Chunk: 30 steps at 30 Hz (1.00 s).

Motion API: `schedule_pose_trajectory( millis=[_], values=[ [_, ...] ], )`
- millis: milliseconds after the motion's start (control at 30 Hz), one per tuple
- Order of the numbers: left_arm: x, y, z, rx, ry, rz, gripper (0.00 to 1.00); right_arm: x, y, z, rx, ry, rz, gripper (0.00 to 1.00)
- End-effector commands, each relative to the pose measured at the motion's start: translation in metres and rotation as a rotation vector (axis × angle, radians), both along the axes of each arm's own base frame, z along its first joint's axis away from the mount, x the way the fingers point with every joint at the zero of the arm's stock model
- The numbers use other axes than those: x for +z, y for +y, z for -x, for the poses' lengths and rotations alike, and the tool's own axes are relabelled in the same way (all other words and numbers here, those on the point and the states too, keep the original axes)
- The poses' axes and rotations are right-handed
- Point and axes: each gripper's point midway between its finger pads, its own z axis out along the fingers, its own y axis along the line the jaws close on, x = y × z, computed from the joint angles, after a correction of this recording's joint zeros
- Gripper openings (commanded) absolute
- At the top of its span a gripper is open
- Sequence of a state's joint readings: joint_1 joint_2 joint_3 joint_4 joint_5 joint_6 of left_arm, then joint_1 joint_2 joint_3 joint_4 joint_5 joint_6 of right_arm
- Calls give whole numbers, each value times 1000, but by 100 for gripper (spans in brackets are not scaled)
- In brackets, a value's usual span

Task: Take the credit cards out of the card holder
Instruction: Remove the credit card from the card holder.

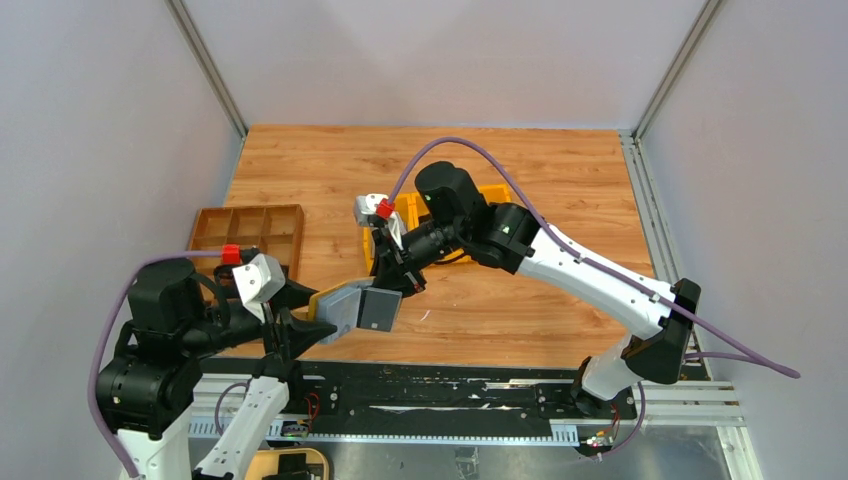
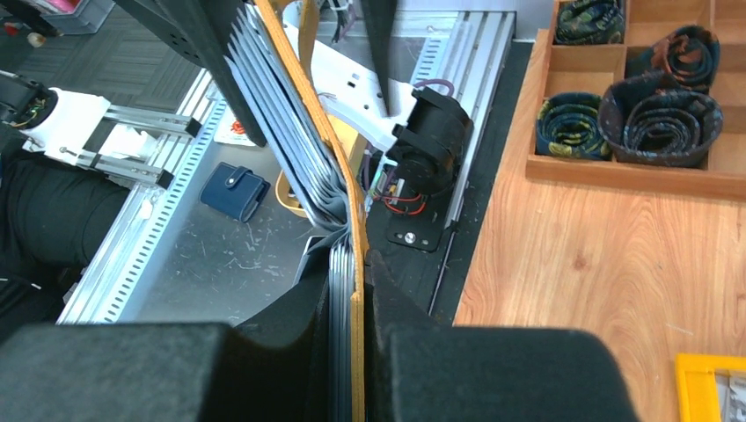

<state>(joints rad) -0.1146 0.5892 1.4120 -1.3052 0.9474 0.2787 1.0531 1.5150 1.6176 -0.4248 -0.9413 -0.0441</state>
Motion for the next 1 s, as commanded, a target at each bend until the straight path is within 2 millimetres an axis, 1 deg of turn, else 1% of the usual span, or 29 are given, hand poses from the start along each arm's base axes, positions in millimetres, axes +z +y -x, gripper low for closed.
schedule_pose_trajectory(
  millis=[0, 133, 233, 300, 367, 400, 467, 500, 533, 567, 633, 667, 700, 733, 767, 833, 867, 967],
  values=[
    [-10, -1, 3, -89, -77, -54, 65, 28, -4, 22, 86, -5, -98, 0],
    [-8, -3, 4, -87, -76, -35, 71, 30, -4, 24, 98, -2, -103, 0],
    [-8, -8, 6, -114, -42, 1, 72, 32, -3, 26, 105, -2, -108, 0],
    [-8, -10, 4, -117, -11, 21, 72, 33, -2, 28, 110, -2, -109, 0],
    [-8, -11, 0, -109, 8, 30, 68, 32, -4, 30, 116, 2, -105, 0],
    [-7, -11, -2, -101, 22, 36, 66, 31, -4, 31, 119, 3, -104, 0],
    [-7, -13, -4, -100, 52, 50, 56, 31, -6, 32, 122, 0, -107, 0],
    [-7, -14, -4, -105, 69, 58, 47, 32, -7, 33, 124, -3, -112, 0],
    [-7, -15, -3, -112, 83, 65, 42, 32, -8, 33, 124, -6, -118, 0],
    [-8, -16, -2, -119, 105, 74, 32, 32, -8, 33, 122, -8, -121, 0],
    [-10, -18, -1, -128, 139, 88, 17, 31, -8, 31, 111, -14, -122, 0],
    [-10, -18, -1, -126, 146, 90, 11, 30, -8, 29, 98, -17, -119, 2],
    [-9, -17, -2, -120, 147, 90, 5, 29, -9, 27, 90, -19, -118, 11],
    [-8, -17, -2, -113, 140, 86, 3, 28, -10, 25, 77, -22, -116, 18],
    [-7, -16, -4, -100, 132, 80, 1, 28, -10, 20, 56, -26, -114, 30],
    [-7, -13, -7, -70, 114, 64, 0, 28, -13, 3, -21, -40, -109, 46],
    [-6, -11, -9, -55, 106, 56, 0, 30, -15, -8, -74, -55, -111, 52],
    [-11, -5, -19, 1, 95, 22, 0, 41, -27, -37, -210, -36, -112, 63]
  ],
)
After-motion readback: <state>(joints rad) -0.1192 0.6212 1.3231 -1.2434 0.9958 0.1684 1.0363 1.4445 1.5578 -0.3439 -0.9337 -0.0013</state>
